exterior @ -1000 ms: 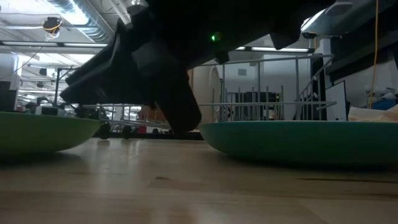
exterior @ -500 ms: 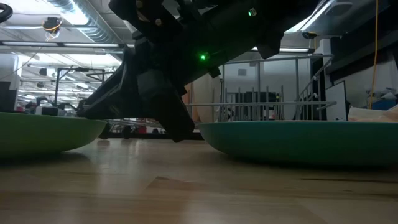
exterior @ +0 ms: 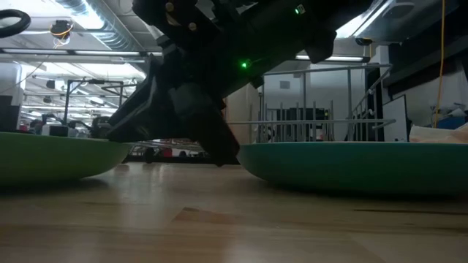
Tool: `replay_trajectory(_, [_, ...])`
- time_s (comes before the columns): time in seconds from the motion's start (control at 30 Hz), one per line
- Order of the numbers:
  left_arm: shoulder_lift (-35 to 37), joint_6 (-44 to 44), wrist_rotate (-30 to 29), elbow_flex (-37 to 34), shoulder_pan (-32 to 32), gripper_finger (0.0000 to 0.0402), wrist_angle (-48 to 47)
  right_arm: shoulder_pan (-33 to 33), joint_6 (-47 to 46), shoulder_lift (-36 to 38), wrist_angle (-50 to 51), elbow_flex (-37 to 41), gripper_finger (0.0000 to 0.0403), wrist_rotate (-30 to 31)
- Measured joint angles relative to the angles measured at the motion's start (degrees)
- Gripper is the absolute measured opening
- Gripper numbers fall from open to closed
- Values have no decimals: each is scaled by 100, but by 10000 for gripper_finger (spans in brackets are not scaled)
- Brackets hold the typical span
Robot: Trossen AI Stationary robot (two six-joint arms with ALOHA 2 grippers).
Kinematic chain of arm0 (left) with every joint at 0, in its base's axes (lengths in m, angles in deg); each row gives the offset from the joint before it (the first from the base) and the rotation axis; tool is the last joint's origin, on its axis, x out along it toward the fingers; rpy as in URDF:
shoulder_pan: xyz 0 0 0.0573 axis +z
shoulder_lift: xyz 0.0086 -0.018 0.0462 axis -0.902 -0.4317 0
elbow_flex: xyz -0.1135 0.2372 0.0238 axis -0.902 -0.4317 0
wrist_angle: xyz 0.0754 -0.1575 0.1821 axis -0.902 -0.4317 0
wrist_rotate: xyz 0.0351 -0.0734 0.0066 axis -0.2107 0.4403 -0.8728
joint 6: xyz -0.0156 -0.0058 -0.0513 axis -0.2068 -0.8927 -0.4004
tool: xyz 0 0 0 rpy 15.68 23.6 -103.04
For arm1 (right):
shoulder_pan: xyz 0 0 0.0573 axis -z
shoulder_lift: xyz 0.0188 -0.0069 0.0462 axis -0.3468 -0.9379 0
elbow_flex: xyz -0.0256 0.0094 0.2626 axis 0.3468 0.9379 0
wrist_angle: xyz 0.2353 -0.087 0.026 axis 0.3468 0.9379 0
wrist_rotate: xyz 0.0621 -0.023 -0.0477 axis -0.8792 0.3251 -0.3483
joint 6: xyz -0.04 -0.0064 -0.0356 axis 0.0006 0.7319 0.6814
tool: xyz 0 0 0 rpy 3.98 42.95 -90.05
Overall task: Sort dishes
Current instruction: Put the left white plate in the dish rack
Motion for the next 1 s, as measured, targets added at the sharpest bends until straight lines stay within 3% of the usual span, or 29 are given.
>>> replay_trajectory(0.2, [2,148,-303,0,8,143,20,-6,2,0,27,2,127,-4])
replay_trajectory(0.67, [2,1109,-329,0,45,143,39,0,7,-26,-75,15,127,56])
replay_trajectory(1.0, [4,2129,-1180,-2,35,143,57,0,9,-37,-68,21,127,170])
